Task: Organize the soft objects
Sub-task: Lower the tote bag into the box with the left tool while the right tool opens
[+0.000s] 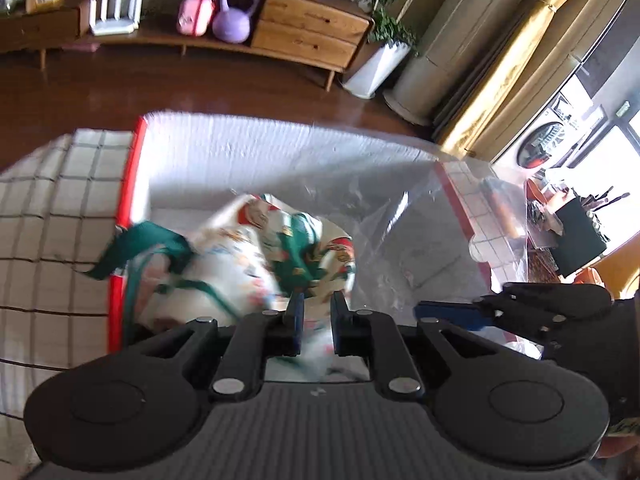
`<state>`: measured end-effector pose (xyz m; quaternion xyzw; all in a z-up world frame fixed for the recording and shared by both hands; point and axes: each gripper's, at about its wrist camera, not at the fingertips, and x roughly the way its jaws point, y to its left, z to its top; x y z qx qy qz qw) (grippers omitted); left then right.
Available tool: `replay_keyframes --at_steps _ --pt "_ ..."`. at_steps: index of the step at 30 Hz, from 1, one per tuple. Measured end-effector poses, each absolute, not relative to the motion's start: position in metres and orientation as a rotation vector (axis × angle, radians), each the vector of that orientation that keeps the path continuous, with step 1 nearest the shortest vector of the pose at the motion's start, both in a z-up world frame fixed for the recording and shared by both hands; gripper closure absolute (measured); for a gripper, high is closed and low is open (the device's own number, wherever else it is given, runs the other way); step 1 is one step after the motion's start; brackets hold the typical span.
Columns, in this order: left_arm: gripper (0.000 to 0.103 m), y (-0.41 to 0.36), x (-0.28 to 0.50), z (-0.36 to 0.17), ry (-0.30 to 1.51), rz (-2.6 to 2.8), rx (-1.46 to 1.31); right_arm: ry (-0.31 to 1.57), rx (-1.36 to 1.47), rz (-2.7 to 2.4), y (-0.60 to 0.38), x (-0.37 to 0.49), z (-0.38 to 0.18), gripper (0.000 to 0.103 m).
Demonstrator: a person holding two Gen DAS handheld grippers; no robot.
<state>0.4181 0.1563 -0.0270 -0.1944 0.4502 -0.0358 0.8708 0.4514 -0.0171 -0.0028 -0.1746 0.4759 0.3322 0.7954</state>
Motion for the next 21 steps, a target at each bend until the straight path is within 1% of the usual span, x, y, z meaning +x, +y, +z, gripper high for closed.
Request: replay_keyframes --at_steps 3,5,9,12,21 --pt "0.09 0.155 0.414 -0.013 0.918 -0.053 -0.385 0.991 -0.36 0.712 -0.026 0.443 0.012 0.048" --pt "0.09 0.154 0.407 -0.003 0.896 -0.045 -0.371 0.961 -0.346 0.717 -0.032 0.438 0.021 0.039" --pt "0.09 0.152 0.393 0.01 0.867 -0.038 -0.363 0.924 -0.322 0.717 -0.041 0.426 0.035 0.037" --pt "0.09 0.148 0.383 0.019 0.844 -0.037 -0.339 0.896 -0.313 0.726 -0.046 0.415 0.045 0.031" --pt "0.09 0.135 0.349 0.043 0.812 -0.039 -0.29 0.85 -0.297 0.714 -0.059 0.38 0.067 0.026"
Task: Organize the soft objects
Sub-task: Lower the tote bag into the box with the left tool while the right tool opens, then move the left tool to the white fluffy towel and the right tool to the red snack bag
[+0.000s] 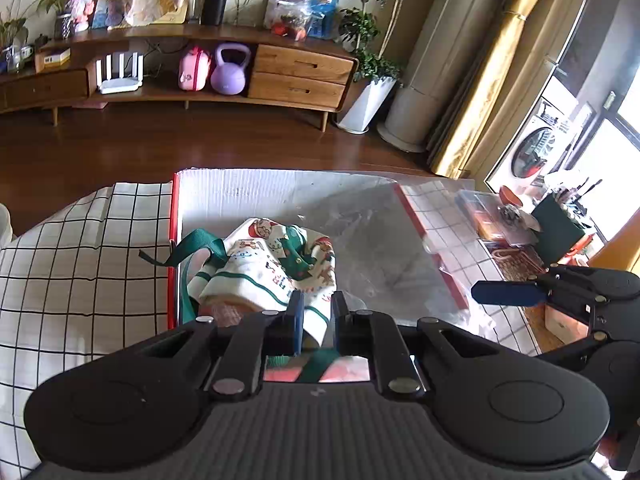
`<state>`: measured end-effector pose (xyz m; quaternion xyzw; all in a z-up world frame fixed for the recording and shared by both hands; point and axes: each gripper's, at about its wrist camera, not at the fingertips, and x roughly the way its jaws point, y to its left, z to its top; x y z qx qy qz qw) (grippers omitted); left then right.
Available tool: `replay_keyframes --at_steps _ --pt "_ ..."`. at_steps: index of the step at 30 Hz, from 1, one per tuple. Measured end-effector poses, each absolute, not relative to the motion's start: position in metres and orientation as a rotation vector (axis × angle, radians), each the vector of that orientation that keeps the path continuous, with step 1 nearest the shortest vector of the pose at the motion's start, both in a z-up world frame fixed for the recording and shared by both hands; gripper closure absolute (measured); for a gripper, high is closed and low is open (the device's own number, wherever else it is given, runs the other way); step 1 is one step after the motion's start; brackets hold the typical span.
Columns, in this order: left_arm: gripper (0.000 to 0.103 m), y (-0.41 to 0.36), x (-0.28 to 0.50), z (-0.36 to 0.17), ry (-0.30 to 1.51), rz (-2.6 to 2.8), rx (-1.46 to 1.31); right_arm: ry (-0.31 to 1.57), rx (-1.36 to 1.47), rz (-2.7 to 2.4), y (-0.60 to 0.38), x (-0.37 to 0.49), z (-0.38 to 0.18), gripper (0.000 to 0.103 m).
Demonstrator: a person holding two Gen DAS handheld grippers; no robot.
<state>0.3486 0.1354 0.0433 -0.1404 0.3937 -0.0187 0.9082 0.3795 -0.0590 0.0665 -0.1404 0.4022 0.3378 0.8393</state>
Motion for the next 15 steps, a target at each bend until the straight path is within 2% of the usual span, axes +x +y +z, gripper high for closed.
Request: replay_keyframes --at_steps 10,14,15 --pt "0.089 0.129 0.307 0.058 0.784 -0.038 -0.253 0.791 -0.265 0.695 -0.079 0.341 0.086 0.02" --pt "0.071 0.127 0.289 0.06 0.775 -0.032 -0.242 0.773 -0.257 0.697 -0.087 0.323 0.091 0.015" --pt "0.071 0.127 0.285 0.06 0.769 -0.031 -0.236 0.769 -0.258 0.7 -0.088 0.319 0.092 0.014"
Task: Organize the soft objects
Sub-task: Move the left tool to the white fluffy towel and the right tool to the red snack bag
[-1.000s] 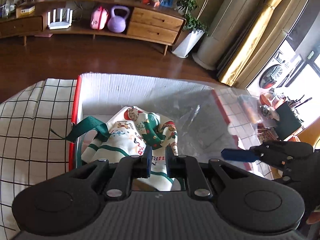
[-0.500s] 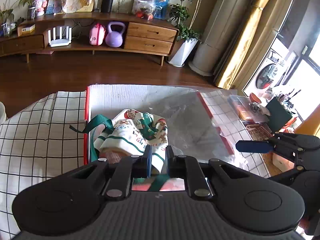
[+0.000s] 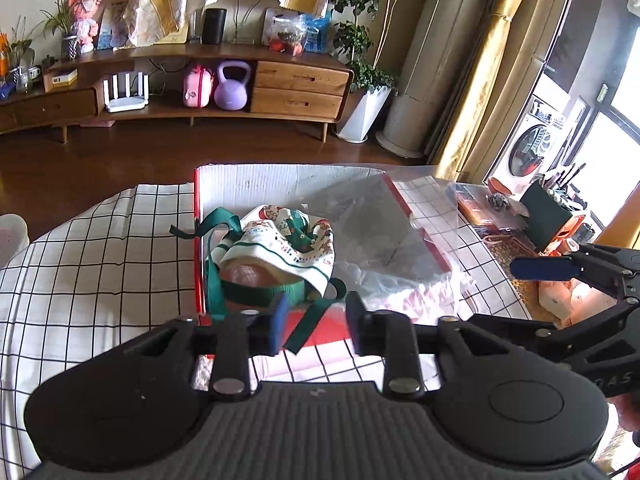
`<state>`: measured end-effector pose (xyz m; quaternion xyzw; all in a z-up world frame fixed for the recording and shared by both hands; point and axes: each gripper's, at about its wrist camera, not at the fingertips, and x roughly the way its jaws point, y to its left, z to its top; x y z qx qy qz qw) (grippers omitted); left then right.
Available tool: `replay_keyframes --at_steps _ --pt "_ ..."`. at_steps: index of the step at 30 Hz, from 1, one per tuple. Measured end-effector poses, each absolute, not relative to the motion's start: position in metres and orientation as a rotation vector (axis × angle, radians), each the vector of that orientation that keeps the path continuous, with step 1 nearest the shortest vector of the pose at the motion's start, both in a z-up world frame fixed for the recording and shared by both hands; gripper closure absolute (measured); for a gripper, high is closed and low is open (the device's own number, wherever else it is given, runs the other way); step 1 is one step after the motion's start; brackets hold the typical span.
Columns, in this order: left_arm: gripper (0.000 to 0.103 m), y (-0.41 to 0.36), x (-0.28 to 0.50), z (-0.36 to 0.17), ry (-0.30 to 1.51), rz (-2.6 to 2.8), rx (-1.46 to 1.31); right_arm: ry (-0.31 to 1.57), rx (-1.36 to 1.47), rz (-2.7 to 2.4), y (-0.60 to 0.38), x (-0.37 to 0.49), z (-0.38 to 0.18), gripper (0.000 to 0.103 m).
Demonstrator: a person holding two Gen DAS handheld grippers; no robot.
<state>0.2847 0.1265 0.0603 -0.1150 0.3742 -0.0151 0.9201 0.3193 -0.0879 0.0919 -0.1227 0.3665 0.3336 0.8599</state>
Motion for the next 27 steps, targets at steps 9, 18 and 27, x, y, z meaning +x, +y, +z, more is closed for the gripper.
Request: replay_keyframes --at_steps 9,18,27 --pt "0.032 0.119 0.247 0.061 0.747 -0.038 -0.221 0.733 -0.25 0.716 -0.097 0.282 0.101 0.005" --pt "0.019 0.116 0.211 0.068 0.686 -0.041 -0.194 0.714 -0.237 0.721 -0.103 0.252 0.103 0.0" --pt "0.01 0.122 0.17 0.059 0.638 -0.046 -0.22 0.686 -0.185 0.716 -0.121 0.219 0.084 0.0"
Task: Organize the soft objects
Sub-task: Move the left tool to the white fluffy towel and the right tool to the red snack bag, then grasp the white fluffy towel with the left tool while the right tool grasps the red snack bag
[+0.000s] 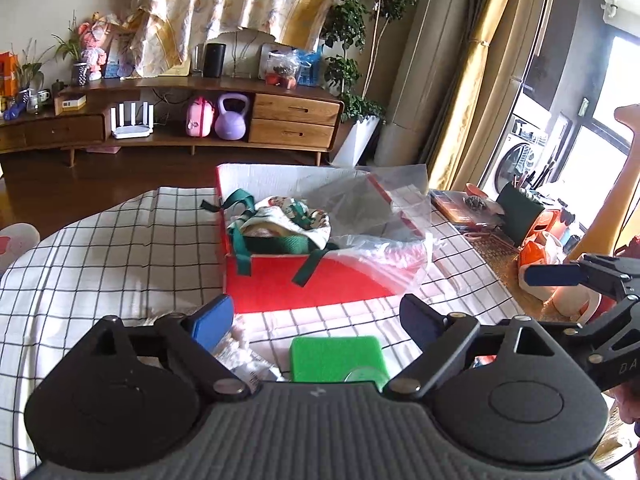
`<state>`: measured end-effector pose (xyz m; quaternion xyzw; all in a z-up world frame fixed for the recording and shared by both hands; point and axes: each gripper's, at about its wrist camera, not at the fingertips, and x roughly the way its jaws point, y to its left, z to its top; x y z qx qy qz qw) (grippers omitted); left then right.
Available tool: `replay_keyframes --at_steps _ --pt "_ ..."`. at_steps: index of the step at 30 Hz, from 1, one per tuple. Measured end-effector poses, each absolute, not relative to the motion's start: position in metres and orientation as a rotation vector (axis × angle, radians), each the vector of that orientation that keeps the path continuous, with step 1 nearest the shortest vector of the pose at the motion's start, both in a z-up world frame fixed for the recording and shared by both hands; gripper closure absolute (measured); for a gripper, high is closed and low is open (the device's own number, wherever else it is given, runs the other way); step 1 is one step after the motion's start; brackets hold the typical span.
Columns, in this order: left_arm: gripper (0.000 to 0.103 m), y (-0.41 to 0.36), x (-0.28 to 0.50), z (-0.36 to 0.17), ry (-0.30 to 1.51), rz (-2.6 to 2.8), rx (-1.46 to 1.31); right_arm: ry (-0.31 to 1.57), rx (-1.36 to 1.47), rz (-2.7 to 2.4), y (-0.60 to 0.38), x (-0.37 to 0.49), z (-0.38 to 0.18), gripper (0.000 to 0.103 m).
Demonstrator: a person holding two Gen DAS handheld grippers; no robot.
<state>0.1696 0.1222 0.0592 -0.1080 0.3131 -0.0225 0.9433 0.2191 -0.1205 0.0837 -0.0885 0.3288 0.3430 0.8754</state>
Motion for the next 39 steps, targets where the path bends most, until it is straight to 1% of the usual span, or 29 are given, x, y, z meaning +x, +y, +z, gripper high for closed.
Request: replay_keyframes --at_steps 1,2,6,15,19,23,33,39 --pt "0.002 0.124 0.166 0.057 0.637 -0.042 -0.218 0.675 -0.168 0.719 -0.125 0.215 0.08 0.0" --pt "0.0 0.126 0.162 0.055 0.637 -0.04 -0.22 0.664 -0.148 0.723 -0.129 0.211 0.076 0.0" --pt "0.0 0.134 0.149 0.044 0.619 -0.031 -0.227 0.637 -0.104 0.736 -0.147 0.195 0.055 0.0" --pt "0.0 0.156 0.132 0.003 0.655 0.016 -0.262 0.61 -0.222 0.644 -0.176 0.168 0.015 0.001" --pt "0.0 0.162 0.134 -0.016 0.673 0.017 -0.287 0.662 -0.219 0.582 -0.191 0.176 -0.005 0.002" --pt "0.0 0.163 0.141 -0.03 0.692 0.074 -0.241 0.709 -0.204 0.528 -0.205 0.187 -0.023 0.002" --pt "0.0 0.171 0.175 -0.059 0.751 0.103 -0.183 0.815 -0.239 0.44 -0.22 0.232 -0.063 0.002" --pt "0.0 0.168 0.192 -0.07 0.774 0.088 -0.144 0.857 -0.227 0.387 -0.234 0.254 -0.076 0.002"
